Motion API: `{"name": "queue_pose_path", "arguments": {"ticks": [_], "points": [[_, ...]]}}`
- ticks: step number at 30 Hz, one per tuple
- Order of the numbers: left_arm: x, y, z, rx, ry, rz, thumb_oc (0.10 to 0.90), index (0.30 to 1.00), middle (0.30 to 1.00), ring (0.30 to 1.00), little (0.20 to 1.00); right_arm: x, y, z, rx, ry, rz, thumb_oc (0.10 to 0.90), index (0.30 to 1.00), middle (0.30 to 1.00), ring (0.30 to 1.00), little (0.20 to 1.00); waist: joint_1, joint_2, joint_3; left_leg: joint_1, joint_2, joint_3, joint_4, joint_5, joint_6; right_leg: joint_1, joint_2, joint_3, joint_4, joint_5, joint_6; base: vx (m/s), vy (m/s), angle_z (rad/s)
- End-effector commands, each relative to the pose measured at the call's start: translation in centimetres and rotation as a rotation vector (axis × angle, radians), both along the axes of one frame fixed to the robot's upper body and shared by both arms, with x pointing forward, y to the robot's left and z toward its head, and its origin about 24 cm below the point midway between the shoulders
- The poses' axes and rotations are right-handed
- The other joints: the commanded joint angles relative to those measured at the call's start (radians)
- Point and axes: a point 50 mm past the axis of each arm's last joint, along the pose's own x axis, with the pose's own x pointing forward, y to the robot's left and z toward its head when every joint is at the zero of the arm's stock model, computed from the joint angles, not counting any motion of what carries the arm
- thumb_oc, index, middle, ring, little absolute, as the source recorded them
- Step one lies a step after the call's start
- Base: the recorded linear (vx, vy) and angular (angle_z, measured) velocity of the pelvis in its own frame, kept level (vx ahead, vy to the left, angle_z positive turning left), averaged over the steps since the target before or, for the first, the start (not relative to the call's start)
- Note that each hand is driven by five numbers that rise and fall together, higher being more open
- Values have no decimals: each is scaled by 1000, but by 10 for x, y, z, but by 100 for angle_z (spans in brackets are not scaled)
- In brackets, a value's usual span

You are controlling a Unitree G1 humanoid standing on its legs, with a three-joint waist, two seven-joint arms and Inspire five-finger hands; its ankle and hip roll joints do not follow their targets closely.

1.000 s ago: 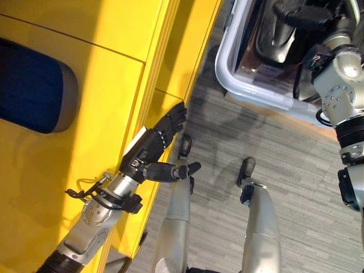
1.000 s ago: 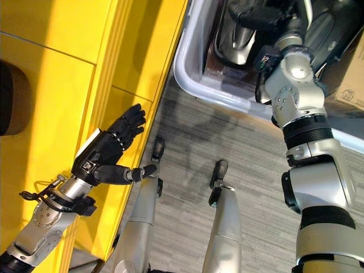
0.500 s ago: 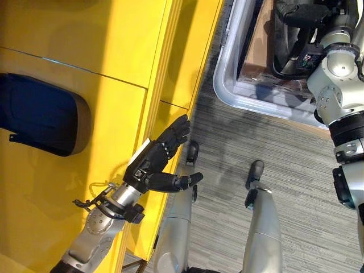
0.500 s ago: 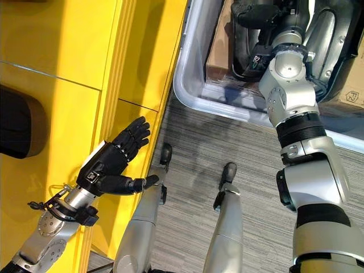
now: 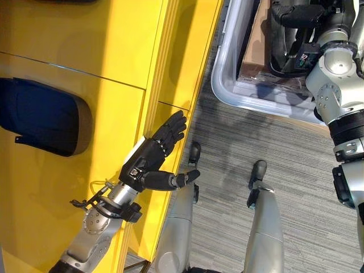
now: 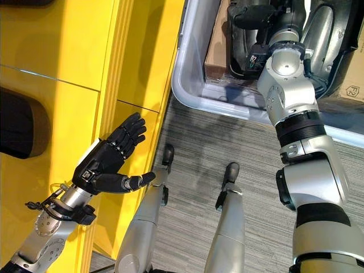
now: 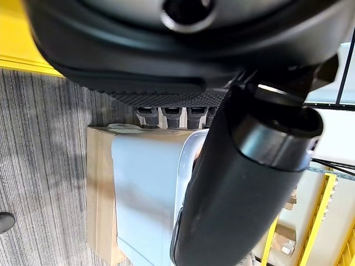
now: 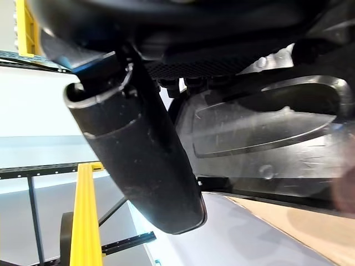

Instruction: Move parts from the plastic box to the shelf.

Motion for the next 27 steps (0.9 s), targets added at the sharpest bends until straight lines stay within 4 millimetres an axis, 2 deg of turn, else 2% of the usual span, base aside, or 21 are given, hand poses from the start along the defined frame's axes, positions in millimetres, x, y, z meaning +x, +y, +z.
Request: {"name": "queue_pose_path", "arguments": {"ticks": [1,6,9,12,14,17,23,27], "points": [[-1,12,32,-129,-185,56,900,1000,1000,1000,1000,-40,4,79,-40,-336,16,900,1000,1000,1000,1000,-6,24,-8,45,52,47,114,-200,31,75,-27,-41,-208,46,-1,0,0,0],[-2,8,37,-127,-193,50,900,1000,1000,1000,1000,-43,5,83,-84,-380,-43,900,1000,1000,1000,1000,-2,23,-8,37,47,44,117,-201,41,69,-31,-46,-202,50,8,-9,-21,0],[19,-1,43,-99,-205,79,900,1000,1000,1000,1000,-36,15,91,-266,-269,-248,900,1000,1000,1000,1000,-8,-20,-8,24,44,33,132,-205,44,63,-19,-53,-200,58,0,-58,-114,3],[27,-8,42,-87,-209,101,900,1000,1000,1000,1000,-31,18,87,-222,-211,-236,900,1000,1000,1000,1000,-24,-40,-8,23,55,34,127,-197,38,58,-10,-48,-199,67,1,-16,-13,1],[38,-17,43,-88,-214,144,900,1000,1000,1000,1000,-21,18,70,-170,-98,-199,900,1000,1000,1000,1000,-52,-69,-8,35,74,41,109,-191,32,67,2,-38,-214,74,1,-20,0,-3],[50,-25,47,-78,-214,181,900,1000,1000,1000,1000,-13,21,56,-162,-17,-153,900,1000,1000,1000,1000,-76,-88,-8,46,87,48,102,-189,28,73,13,-25,-217,78,1,-1,7,-11],[86,-41,72,-90,-207,269,900,1000,1000,1000,1000,0,31,40,-223,138,-94,900,1000,1000,1000,1000,-135,-126,-8,67,107,68,101,-193,22,82,40,1,-214,76,-5,-3,25,-12],[102,-51,90,-97,-205,306,900,1000,1000,1000,1000,2,32,42,-309,186,-102,900,1000,1000,1000,1000,-165,-144,-8,81,118,84,92,-187,17,87,51,16,-221,83,-9,-2,34,-14]]}}
